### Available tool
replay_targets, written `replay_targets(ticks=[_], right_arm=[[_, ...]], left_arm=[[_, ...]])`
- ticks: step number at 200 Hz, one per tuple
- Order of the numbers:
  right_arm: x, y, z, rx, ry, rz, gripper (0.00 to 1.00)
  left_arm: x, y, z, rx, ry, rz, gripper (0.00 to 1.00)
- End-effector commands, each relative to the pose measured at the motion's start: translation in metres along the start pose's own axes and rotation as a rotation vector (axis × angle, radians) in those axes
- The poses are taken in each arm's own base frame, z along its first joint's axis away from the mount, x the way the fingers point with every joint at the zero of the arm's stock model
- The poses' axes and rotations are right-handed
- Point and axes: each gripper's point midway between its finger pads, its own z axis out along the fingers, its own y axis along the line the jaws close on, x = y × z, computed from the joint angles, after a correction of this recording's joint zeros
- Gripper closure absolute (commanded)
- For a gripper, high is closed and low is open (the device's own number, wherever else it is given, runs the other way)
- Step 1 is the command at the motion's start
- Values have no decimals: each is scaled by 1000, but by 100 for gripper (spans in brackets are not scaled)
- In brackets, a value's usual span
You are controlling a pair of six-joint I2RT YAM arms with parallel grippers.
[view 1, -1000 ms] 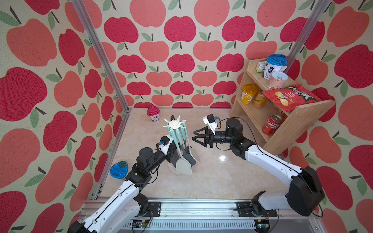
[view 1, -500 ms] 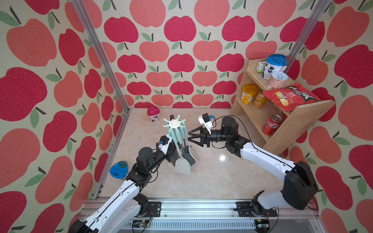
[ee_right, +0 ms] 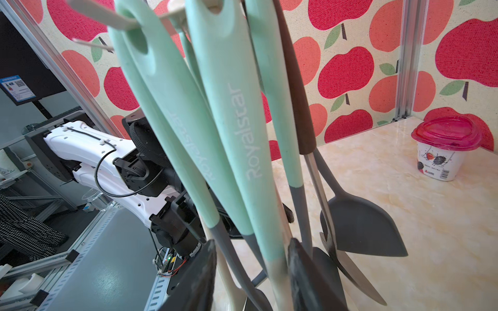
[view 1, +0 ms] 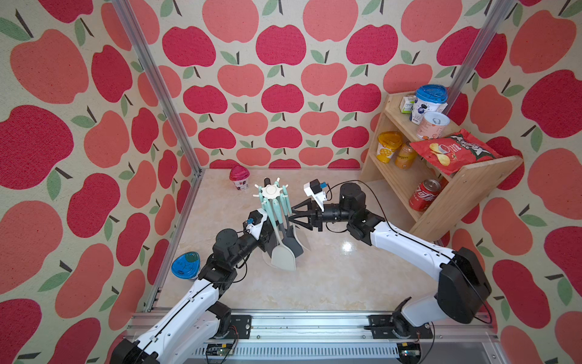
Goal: Take the spatula off the kitchen utensil rack
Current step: Take off the spatula from the rack.
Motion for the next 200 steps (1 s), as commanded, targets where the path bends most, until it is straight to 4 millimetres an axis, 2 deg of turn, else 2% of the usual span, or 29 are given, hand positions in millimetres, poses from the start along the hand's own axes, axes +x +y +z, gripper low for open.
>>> replay_targets(ticks=[1, 50, 87, 102, 125, 144, 200], right_arm=[[-4, -8, 4, 38, 0, -47, 54], [1, -13, 5, 55, 3, -67, 56], [4, -11, 9, 16, 11, -54, 66], [5, -12, 9, 12, 16, -53, 73], [5, -12, 9, 18, 20, -59, 91], [6, -14, 7, 43, 25, -73, 100], [1, -26, -4, 175, 35, -146, 100]], left_arm=[[41, 14, 1, -55, 143, 12, 100], [41, 14, 4, -42, 152, 13, 100], [44, 12, 9, -23, 165, 4, 100], [45, 12, 11, -18, 172, 3, 100], [45, 13, 12, -19, 176, 2, 100], [46, 14, 13, -20, 181, 0, 100], [51, 16, 12, -31, 188, -3, 100]])
